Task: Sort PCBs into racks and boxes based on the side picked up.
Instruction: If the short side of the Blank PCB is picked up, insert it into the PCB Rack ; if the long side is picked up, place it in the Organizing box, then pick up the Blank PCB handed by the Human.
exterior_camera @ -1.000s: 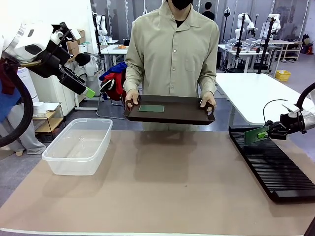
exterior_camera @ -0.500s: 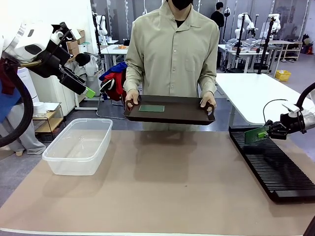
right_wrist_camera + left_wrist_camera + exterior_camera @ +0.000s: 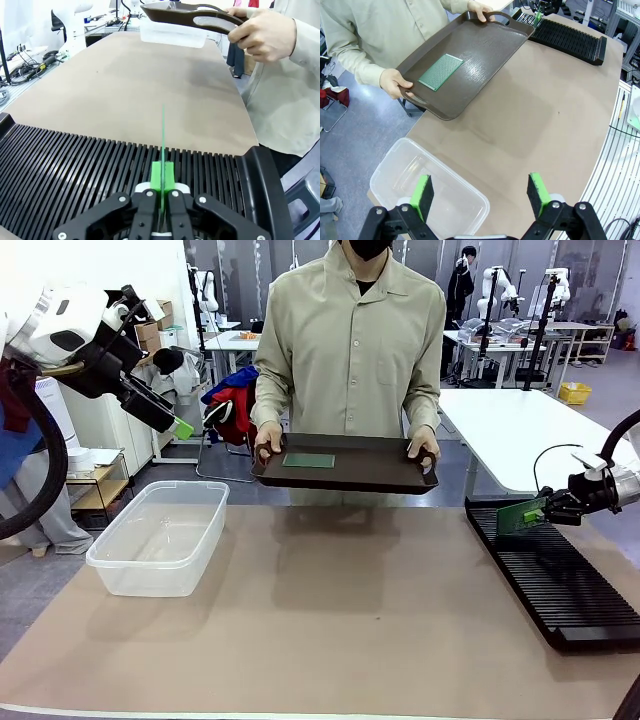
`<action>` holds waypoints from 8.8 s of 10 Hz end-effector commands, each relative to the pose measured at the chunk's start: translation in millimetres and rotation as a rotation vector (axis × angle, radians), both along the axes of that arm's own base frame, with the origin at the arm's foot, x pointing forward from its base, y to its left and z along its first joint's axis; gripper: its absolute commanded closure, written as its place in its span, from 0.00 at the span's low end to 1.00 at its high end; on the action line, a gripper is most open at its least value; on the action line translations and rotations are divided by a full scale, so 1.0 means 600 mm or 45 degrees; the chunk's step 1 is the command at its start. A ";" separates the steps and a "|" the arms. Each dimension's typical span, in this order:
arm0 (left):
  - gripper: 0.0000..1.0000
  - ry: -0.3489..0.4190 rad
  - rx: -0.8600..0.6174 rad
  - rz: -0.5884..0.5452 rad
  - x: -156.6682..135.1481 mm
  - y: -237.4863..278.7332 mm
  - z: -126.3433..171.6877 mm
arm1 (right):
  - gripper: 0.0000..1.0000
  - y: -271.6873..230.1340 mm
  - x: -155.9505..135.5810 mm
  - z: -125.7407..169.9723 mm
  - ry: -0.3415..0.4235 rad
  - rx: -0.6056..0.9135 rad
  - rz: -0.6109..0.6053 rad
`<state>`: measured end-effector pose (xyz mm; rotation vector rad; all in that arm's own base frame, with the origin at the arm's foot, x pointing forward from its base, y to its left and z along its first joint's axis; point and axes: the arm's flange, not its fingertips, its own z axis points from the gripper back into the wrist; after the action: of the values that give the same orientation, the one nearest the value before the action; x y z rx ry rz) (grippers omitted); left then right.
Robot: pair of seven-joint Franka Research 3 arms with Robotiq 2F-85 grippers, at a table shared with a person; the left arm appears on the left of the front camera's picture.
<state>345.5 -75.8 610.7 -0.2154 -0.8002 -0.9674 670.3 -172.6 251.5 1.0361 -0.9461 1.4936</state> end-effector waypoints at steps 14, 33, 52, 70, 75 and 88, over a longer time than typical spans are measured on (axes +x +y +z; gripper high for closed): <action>0.00 0.011 -0.004 -0.002 0.002 0.004 -0.001 | 0.78 -0.009 0.017 -0.047 0.087 -0.154 0.115; 0.00 0.011 -0.004 -0.002 0.002 0.004 -0.001 | 0.00 0.018 -0.038 0.178 -0.097 -0.268 -0.082; 0.00 0.011 -0.004 -0.002 0.002 0.004 -0.001 | 0.00 0.135 -0.171 0.381 0.051 -0.416 -0.697; 0.00 0.011 -0.004 -0.002 0.002 0.004 -0.001 | 0.00 0.120 -0.357 0.583 -0.044 -0.458 -0.813; 0.00 0.011 -0.004 -0.002 0.002 0.004 -0.001 | 0.00 0.108 -0.357 0.584 -0.038 -0.440 -0.831; 0.00 0.011 -0.004 -0.002 0.002 0.004 -0.001 | 0.00 0.108 -0.357 0.584 -0.038 -0.440 -0.831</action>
<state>345.7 -75.7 610.7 -0.2153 -0.7997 -0.9673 457.0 -110.8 602.1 0.3934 -0.8947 1.0606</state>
